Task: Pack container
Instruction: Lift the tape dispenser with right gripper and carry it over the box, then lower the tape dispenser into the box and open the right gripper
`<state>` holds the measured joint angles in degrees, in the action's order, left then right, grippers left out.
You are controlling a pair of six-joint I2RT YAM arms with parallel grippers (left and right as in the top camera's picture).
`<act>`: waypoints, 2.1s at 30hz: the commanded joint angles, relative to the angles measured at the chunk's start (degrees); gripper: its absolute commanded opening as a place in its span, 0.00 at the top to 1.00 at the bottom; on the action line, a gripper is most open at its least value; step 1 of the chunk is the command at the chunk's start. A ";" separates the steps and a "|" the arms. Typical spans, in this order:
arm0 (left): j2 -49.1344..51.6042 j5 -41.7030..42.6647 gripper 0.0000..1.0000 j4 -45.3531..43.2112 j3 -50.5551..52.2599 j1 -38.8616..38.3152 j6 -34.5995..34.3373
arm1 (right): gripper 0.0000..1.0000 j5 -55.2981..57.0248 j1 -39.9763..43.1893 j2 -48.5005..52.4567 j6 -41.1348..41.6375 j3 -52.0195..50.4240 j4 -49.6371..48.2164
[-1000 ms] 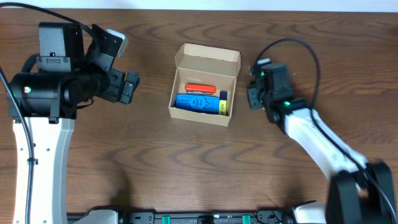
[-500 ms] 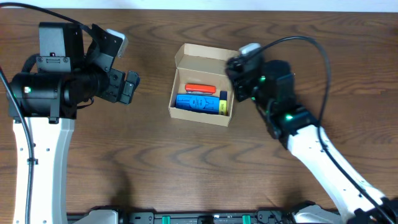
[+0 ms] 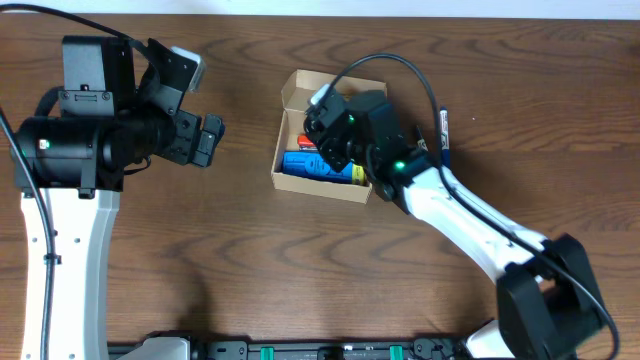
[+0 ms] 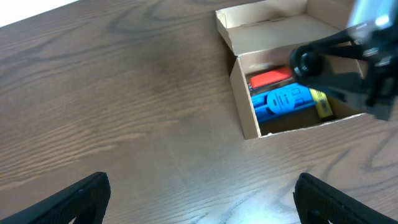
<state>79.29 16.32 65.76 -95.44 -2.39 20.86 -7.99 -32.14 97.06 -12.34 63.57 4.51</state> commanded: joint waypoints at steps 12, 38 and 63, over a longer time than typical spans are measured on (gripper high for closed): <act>-0.11 -0.02 0.05 0.07 -0.26 0.13 0.37 | 0.65 -0.39 -2.95 9.77 -12.39 4.70 3.69; -0.11 -0.02 0.05 0.07 -0.26 0.13 0.37 | 0.66 0.68 -3.21 12.37 -21.16 4.68 0.35; -0.11 -0.02 0.05 0.07 -0.26 0.13 0.37 | 0.17 11.54 -2.51 -7.63 -2.45 7.04 9.86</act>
<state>79.29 16.32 65.76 -95.44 -2.39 20.86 -3.01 -34.74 95.26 -21.39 68.82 12.51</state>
